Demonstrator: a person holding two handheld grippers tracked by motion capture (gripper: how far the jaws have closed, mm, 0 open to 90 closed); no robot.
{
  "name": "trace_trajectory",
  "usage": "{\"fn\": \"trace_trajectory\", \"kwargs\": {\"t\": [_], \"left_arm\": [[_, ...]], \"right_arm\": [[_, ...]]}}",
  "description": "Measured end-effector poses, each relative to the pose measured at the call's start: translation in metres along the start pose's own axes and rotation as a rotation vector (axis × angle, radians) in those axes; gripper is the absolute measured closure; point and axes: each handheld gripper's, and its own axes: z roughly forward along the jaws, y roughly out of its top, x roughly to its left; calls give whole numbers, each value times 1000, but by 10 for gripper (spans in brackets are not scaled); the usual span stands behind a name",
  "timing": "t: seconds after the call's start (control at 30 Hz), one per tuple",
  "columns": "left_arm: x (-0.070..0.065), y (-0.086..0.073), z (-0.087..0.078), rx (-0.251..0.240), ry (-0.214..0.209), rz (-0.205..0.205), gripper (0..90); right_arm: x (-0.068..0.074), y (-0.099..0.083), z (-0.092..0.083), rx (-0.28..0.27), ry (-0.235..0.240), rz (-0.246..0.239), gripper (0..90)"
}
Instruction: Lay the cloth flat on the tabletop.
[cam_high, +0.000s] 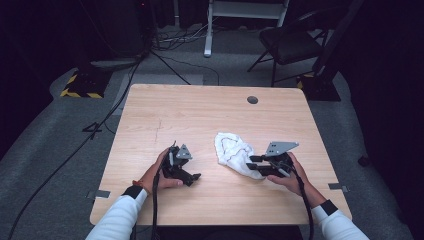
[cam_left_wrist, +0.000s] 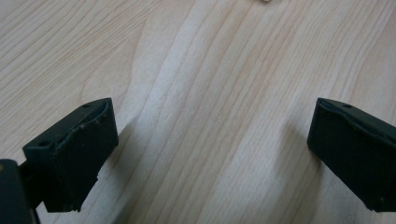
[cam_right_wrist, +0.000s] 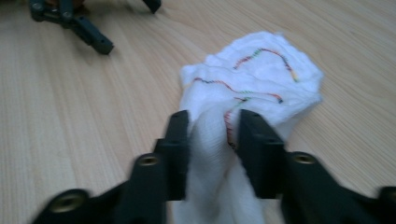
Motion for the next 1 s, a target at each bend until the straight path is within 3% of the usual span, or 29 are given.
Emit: {"fn": "trace_trajectory", "kwargs": {"t": [0.07,0.23,0.5,0.6,0.7,0.73,0.77,0.83,0.87,1.0], "left_arm": [[0,-1,-1,-1,1,-6,21],[-1,-2,-2,2,13,-17,21],[-6,7,2,25,41,-49,38],[-11,11,1,27,42,-43,162],[-14,14,-2,13,55,-39,176],[-13,17,-5,-18,54,-56,237],[-13,17,-5,-18,54,-56,241],[-12,23,-11,-69,53,-65,245],[-12,23,-11,-69,53,-65,246],[-17,27,-13,-89,25,-51,244]], "right_arm": [[10,3,4,6,15,-55,812],[34,5,9,36,63,-155,822],[59,0,13,99,164,-217,775],[64,-3,9,101,168,-218,739],[64,-8,2,94,170,-203,698],[62,-11,-4,87,158,-193,663],[62,-11,-4,87,158,-193,663],[56,-11,-16,59,115,-173,633],[56,-11,-16,59,115,-173,633],[41,-4,-25,3,35,-111,607]]}}
